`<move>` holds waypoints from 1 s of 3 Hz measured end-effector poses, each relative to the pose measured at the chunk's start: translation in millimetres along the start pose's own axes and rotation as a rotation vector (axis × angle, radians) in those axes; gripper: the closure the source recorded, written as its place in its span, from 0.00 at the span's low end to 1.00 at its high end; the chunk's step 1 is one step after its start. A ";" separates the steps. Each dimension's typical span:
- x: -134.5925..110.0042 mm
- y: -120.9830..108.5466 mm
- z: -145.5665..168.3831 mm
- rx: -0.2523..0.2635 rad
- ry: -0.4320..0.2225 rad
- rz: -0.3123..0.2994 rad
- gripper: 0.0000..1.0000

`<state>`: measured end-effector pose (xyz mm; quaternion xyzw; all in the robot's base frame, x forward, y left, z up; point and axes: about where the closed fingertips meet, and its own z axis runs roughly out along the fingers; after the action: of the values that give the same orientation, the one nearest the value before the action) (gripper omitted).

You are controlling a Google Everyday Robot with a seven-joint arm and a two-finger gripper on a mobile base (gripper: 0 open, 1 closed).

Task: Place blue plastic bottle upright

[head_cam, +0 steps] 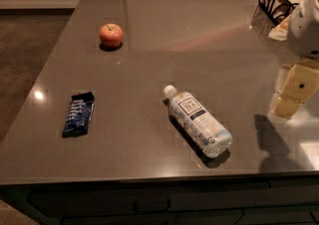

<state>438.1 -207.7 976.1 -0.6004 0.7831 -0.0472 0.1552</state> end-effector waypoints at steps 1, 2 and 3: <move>-30.1 11.3 11.0 -0.018 0.003 0.024 0.00; -59.5 21.6 29.6 -0.067 -0.001 0.102 0.00; -81.3 26.8 47.6 -0.129 -0.030 0.218 0.00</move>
Offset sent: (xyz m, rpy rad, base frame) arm 0.0070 0.1057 -0.0461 0.1022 0.1699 -0.1972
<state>446.3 -117.3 939.2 -0.5209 0.8428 0.0298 0.1322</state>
